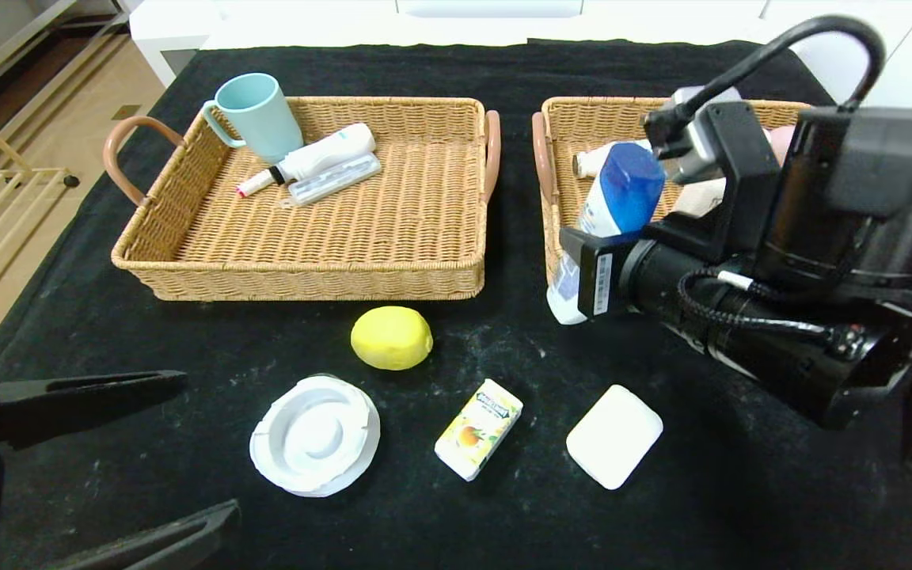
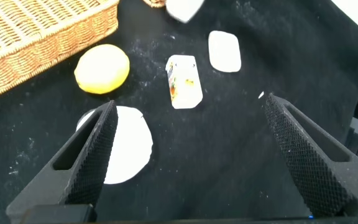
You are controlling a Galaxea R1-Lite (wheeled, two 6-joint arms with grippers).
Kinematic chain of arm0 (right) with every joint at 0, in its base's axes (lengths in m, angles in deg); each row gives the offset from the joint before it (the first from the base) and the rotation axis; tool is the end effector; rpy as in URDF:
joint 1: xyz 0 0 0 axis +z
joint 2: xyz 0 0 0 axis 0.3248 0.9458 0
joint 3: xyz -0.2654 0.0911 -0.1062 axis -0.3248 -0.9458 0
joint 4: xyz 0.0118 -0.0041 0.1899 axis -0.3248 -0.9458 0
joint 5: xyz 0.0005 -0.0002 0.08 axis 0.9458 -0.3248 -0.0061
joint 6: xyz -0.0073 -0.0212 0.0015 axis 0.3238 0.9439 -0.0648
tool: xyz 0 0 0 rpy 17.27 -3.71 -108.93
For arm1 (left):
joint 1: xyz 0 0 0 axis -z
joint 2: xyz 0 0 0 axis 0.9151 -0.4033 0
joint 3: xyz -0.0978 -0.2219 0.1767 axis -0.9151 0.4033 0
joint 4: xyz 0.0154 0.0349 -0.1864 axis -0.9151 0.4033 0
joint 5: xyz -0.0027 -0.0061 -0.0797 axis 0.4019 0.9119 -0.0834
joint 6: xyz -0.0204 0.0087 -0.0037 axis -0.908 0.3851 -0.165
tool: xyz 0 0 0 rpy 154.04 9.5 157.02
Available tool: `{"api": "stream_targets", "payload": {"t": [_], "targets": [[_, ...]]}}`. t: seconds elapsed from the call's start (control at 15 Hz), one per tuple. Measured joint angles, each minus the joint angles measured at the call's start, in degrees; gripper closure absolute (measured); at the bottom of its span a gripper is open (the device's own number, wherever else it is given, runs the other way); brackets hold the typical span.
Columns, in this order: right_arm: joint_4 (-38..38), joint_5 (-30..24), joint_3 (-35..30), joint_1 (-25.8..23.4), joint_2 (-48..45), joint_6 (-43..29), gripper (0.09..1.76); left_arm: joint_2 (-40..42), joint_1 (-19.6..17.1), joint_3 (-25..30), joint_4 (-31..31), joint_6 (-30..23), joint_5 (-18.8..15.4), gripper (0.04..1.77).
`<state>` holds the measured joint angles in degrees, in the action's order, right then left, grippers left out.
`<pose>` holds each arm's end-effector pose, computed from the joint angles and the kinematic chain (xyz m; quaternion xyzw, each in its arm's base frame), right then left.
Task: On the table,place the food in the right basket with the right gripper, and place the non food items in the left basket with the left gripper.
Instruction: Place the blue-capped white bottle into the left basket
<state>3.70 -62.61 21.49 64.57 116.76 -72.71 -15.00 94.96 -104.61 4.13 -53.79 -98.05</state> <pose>0.2303 0.2223 0.2651 -0.0067 0.0144 0.1903 0.9816 0.0829 -0.0532 0.2540 0.0510 0.0622 -0.3954 0.9150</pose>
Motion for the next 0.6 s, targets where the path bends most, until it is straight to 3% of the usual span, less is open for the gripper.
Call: {"api": "stream_targets", "payload": {"t": [0.6], "targets": [[-0.6, -2.6, 18.0, 2.9, 6.7, 0.3, 1.19, -0.1, 0.0, 0.2, -0.5, 0.2, 0.0, 0.09]]}}
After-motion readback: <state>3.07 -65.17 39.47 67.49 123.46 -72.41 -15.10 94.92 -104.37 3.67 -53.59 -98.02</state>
